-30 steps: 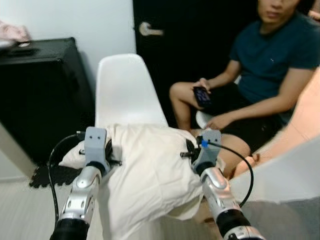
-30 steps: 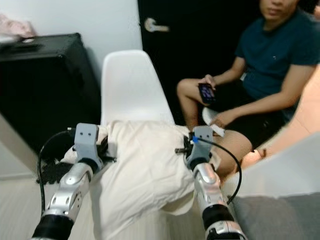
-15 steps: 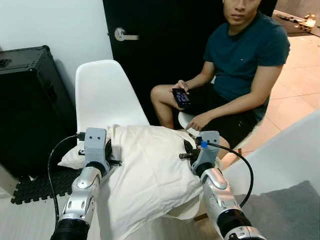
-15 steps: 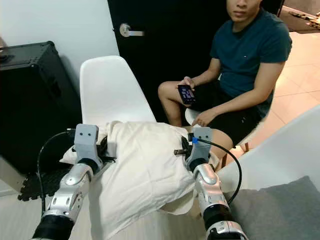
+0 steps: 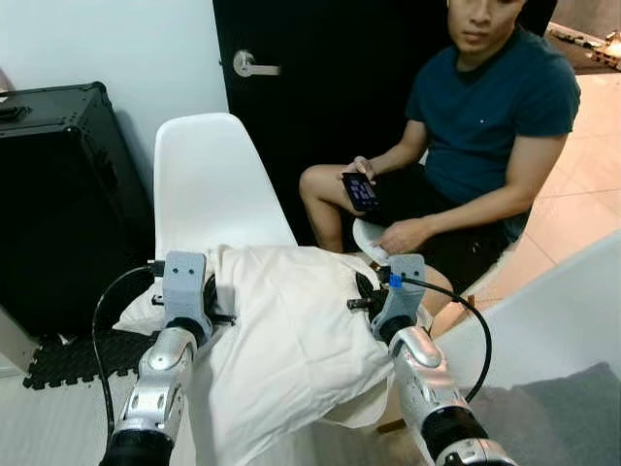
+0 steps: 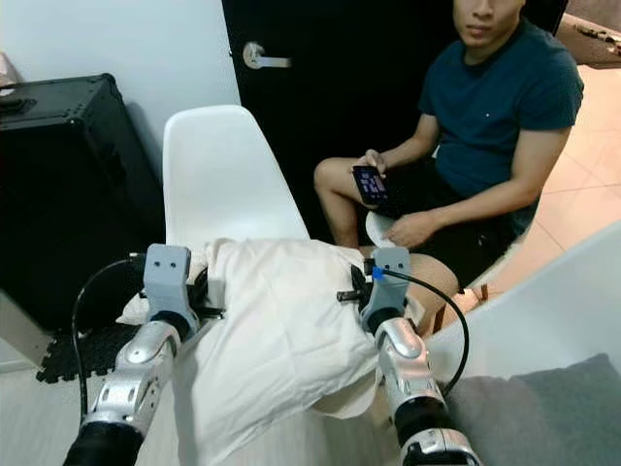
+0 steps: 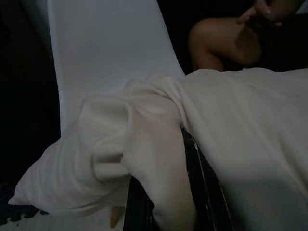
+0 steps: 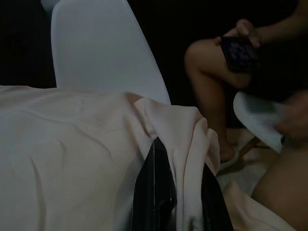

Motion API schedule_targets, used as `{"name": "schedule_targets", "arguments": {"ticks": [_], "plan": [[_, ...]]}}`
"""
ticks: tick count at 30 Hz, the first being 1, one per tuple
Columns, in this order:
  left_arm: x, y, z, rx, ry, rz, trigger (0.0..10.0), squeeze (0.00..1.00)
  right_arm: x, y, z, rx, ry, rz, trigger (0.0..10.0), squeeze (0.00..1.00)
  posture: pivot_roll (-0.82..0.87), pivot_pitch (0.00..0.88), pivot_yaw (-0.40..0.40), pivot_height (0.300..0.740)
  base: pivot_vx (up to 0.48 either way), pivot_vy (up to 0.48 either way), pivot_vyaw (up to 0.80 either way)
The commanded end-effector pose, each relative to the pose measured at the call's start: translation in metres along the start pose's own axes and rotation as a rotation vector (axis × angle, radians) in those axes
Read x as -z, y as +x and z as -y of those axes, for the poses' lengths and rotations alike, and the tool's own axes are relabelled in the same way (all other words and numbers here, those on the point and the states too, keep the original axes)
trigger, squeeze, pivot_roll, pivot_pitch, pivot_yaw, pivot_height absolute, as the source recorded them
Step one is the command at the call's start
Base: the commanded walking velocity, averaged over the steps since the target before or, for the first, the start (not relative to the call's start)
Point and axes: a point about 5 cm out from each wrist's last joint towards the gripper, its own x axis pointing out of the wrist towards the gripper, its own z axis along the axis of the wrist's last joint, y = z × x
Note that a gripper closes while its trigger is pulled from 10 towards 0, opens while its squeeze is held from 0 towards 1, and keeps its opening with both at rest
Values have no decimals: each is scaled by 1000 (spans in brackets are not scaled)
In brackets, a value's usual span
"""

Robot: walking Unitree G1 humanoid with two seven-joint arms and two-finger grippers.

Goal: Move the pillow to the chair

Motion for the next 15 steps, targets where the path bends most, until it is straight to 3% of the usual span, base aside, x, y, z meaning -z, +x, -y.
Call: {"name": "schedule_targets", "arguments": {"ticks": [1,15], "plan": [[-15,1,4,21,10,88,10000,0,-6,7,-19,-87,-14,24,10000,0,10,34,0,740,262,0,0],[-16,2,5,26,11,93,10000,0,-8,9,-19,-93,-20,26,10000,0,11,23,-3,740,304,0,0]]}}
